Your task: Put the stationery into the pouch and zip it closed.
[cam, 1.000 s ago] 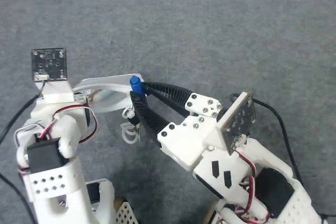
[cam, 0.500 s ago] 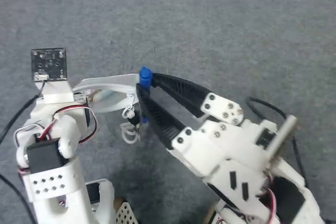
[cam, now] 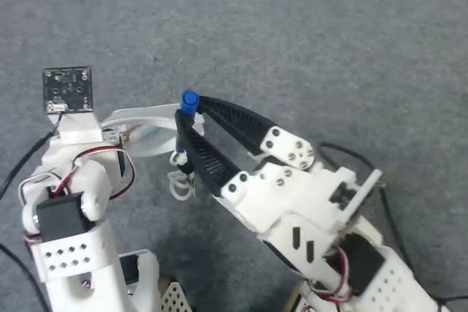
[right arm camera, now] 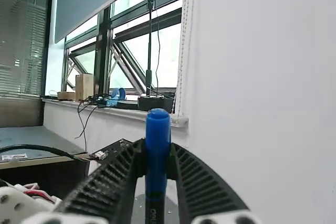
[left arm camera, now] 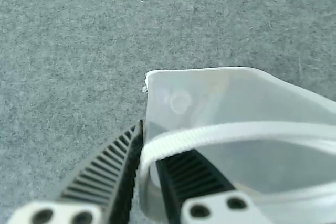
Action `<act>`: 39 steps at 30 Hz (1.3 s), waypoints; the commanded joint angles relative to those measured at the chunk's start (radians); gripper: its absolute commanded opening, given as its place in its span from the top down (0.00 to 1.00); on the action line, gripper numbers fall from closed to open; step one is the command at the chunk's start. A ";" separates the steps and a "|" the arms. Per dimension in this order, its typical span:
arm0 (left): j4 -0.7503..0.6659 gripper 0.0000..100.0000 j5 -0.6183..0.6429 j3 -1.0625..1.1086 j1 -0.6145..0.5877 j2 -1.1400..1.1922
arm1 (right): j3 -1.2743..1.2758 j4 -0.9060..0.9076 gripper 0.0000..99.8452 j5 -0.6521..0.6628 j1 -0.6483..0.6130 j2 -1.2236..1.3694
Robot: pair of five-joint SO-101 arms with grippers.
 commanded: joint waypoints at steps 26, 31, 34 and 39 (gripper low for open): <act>-0.037 0.99 0.012 -0.004 0.000 -0.008 | 0.305 -0.611 0.99 0.069 -0.036 0.246; -0.037 0.99 0.012 -0.004 0.000 -0.006 | 0.341 -0.615 0.99 0.183 -0.042 0.312; -0.037 0.99 0.012 -0.004 0.000 -0.006 | 0.358 -0.611 0.99 0.212 -0.041 0.343; -0.037 0.99 0.012 -0.004 0.000 -0.005 | 0.370 -0.573 0.99 0.264 -0.039 0.392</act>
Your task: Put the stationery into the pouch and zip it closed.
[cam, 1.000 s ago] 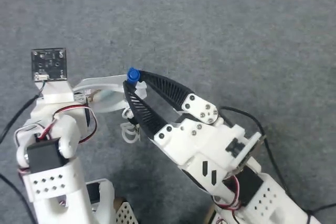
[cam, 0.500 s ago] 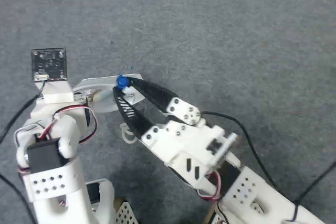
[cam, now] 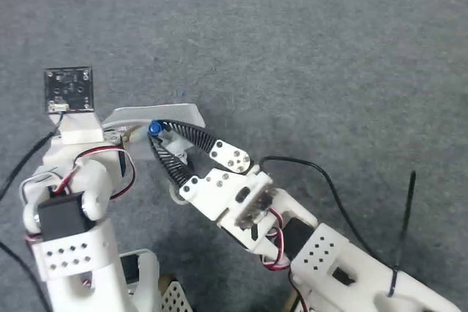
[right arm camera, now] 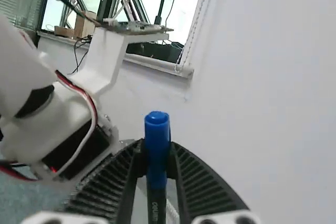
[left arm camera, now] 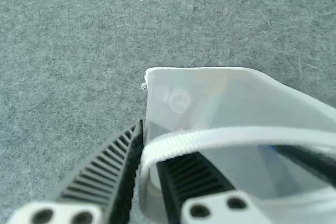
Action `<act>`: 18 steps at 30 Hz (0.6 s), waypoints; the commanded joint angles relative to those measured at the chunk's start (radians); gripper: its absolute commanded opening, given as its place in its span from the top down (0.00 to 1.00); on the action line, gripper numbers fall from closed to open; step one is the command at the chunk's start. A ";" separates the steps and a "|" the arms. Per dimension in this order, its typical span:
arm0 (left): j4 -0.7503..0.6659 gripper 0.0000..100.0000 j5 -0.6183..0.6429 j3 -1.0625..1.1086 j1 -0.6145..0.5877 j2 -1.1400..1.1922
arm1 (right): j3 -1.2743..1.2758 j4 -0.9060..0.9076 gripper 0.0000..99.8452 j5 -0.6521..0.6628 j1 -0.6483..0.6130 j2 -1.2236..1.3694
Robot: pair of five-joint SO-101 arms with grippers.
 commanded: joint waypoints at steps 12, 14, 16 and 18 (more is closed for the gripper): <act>-0.037 0.99 0.011 -0.004 0.000 -0.003 | 0.000 0.084 0.77 0.055 -0.004 0.071; -0.037 0.99 0.011 -0.004 0.000 -0.003 | -0.002 0.127 0.74 0.055 -0.004 0.064; -0.037 0.99 0.011 -0.004 0.000 -0.003 | -0.002 0.143 0.76 0.054 -0.004 0.062; -0.037 0.99 0.011 -0.004 0.000 -0.003 | -0.002 0.147 0.78 0.054 -0.004 0.062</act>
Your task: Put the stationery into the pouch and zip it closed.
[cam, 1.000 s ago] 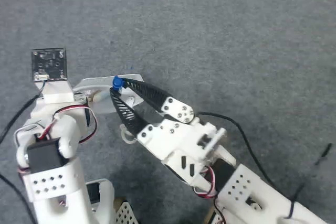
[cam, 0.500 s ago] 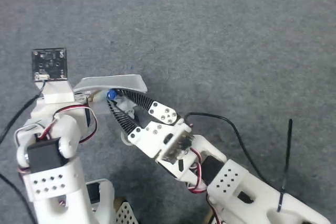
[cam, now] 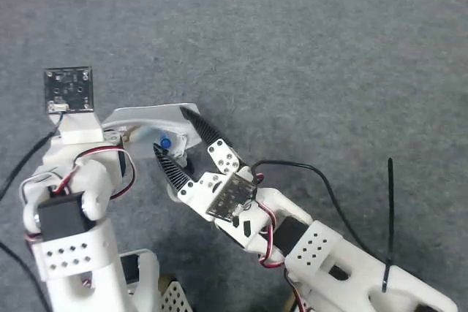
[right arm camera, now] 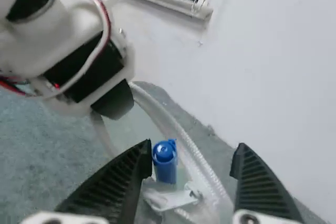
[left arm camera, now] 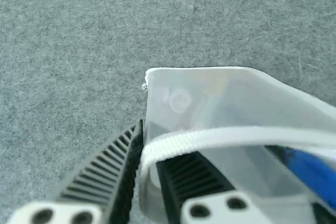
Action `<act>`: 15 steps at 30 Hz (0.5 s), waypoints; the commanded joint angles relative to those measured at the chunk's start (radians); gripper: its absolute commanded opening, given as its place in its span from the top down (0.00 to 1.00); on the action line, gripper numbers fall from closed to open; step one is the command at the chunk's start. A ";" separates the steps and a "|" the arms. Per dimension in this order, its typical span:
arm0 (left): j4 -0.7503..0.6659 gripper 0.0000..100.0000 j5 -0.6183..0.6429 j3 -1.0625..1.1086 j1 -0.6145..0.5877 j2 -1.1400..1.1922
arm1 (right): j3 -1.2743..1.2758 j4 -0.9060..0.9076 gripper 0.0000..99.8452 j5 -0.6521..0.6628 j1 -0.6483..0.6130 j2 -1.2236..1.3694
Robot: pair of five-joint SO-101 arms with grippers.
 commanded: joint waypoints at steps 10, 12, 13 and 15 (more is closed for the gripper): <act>-0.037 0.99 0.008 -0.004 0.000 -0.003 | -0.008 0.015 0.86 0.008 -0.045 -0.010; -0.037 0.99 0.008 -0.004 0.000 -0.003 | -0.008 0.015 0.87 0.008 -0.045 -0.010; -0.037 0.99 0.008 -0.004 0.000 -0.003 | -0.008 0.015 0.87 0.008 -0.045 -0.010; -0.037 0.99 0.008 -0.004 0.000 -0.003 | -0.008 0.015 0.87 0.008 -0.045 -0.010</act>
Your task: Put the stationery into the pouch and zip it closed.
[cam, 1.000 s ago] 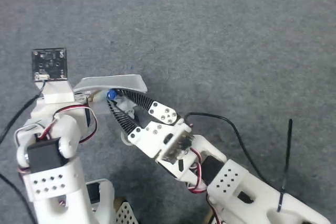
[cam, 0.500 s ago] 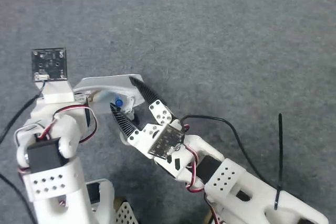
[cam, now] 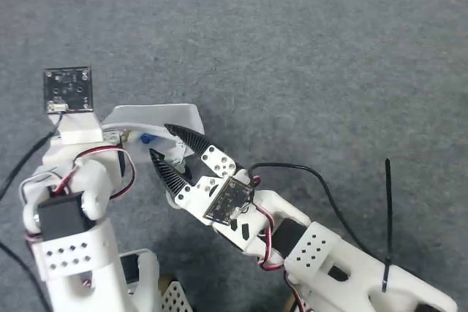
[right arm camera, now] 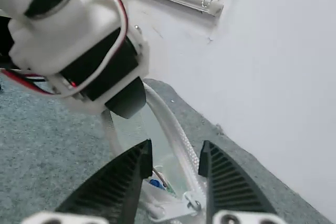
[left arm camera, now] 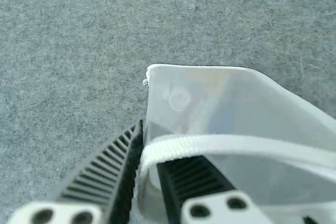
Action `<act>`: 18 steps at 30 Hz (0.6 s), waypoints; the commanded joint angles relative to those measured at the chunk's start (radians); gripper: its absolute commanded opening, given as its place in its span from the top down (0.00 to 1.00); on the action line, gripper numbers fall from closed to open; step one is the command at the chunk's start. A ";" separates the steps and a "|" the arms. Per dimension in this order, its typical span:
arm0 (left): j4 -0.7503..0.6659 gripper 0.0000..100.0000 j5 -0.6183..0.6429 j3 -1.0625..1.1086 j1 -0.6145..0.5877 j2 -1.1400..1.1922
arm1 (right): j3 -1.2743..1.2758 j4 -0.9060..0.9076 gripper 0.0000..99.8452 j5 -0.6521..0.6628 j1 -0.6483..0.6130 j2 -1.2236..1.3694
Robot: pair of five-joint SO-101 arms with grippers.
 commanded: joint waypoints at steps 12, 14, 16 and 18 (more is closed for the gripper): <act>-0.037 0.99 0.008 -0.004 0.003 -0.003 | -0.014 0.173 0.87 0.000 -0.010 -0.216; -0.037 0.99 0.008 -0.004 0.003 -0.003 | -0.014 0.211 0.87 -0.031 -0.010 -0.278; -0.037 0.99 0.008 -0.004 0.003 -0.003 | -0.014 0.242 0.87 -0.049 -0.010 -0.331; -0.037 0.99 0.009 -0.004 0.003 -0.003 | -0.015 0.278 0.87 -0.049 -0.010 -0.374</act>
